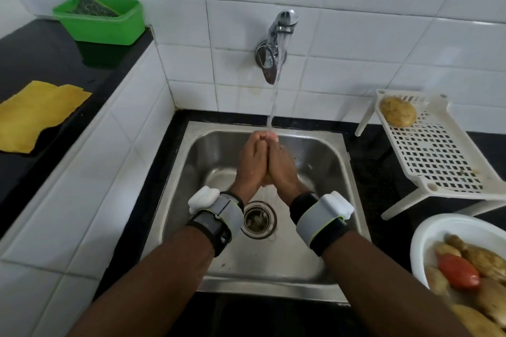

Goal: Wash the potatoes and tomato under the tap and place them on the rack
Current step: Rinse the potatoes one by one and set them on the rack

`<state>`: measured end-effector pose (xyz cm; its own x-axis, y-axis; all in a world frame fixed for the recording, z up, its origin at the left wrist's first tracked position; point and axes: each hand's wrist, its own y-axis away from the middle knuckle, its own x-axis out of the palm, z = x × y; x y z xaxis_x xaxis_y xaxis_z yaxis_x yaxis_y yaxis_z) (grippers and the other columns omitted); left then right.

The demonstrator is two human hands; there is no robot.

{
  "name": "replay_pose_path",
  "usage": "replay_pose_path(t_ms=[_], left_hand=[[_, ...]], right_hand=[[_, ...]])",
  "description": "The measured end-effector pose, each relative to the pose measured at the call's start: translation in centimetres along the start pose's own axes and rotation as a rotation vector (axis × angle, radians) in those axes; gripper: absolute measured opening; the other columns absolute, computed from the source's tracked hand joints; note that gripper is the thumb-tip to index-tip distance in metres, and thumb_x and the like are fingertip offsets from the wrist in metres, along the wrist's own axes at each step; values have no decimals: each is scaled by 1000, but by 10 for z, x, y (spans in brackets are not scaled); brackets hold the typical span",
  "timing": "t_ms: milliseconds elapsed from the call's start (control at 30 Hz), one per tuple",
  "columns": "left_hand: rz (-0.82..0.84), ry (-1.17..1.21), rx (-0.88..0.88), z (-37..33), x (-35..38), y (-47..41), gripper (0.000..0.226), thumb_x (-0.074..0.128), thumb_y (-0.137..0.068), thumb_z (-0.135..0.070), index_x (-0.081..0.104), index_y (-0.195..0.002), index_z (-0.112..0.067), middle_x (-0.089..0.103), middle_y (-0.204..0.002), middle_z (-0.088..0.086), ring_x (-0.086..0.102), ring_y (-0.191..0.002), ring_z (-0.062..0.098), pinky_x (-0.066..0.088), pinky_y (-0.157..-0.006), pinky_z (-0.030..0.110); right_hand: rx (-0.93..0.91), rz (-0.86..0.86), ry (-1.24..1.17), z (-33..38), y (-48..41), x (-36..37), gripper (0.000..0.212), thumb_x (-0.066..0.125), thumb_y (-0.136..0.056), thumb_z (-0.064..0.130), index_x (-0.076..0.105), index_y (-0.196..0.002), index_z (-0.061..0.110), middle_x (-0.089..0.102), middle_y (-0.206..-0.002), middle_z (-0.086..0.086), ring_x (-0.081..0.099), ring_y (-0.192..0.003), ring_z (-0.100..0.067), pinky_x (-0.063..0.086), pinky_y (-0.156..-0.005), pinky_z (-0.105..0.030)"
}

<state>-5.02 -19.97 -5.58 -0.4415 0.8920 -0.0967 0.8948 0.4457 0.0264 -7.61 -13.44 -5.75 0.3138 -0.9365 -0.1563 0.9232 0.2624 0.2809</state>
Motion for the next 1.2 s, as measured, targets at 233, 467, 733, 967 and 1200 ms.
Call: replay_pose_path(t_ms=[233,467,733,967,1200], left_hand=[[-48,220,-214,-12,0,-11,24,39,-98,-11,59,-112,-8,72,-102,2,66,-90,15,53,-69,28],[-45,153,-203,-48,-22,-49,31,37,-102,-8,58,-124,-14,64,-119,4,61,-109,18,52,-94,32],[107,-58,4,-111,-27,-92,47,30,-102,-9,45,-144,-24,46,-147,0,41,-134,18,31,-116,40],[128,-208,87,-112,-12,-95,65,26,-92,8,44,-144,-26,49,-143,-1,43,-133,16,30,-104,23],[240,-323,99,-108,-24,-87,82,29,-88,14,21,-153,-36,33,-155,-2,38,-137,17,34,-97,12]], right_hand=[[-411,-158,160,-7,2,3,34,37,-101,37,64,-90,19,65,-84,-2,64,-79,-19,55,-66,-37],[-150,116,-76,24,12,-15,37,63,-91,41,47,-119,23,61,-108,2,64,-97,-14,58,-80,-30],[-19,96,-251,36,8,-15,55,79,-80,30,49,-123,12,64,-106,-2,67,-91,-16,55,-60,-21],[-71,82,-120,40,8,-18,56,80,-79,31,47,-122,16,59,-98,10,62,-87,-7,54,-62,-16],[-109,35,27,42,8,-21,67,81,-75,36,46,-129,20,58,-111,3,61,-97,-13,56,-73,-25]])
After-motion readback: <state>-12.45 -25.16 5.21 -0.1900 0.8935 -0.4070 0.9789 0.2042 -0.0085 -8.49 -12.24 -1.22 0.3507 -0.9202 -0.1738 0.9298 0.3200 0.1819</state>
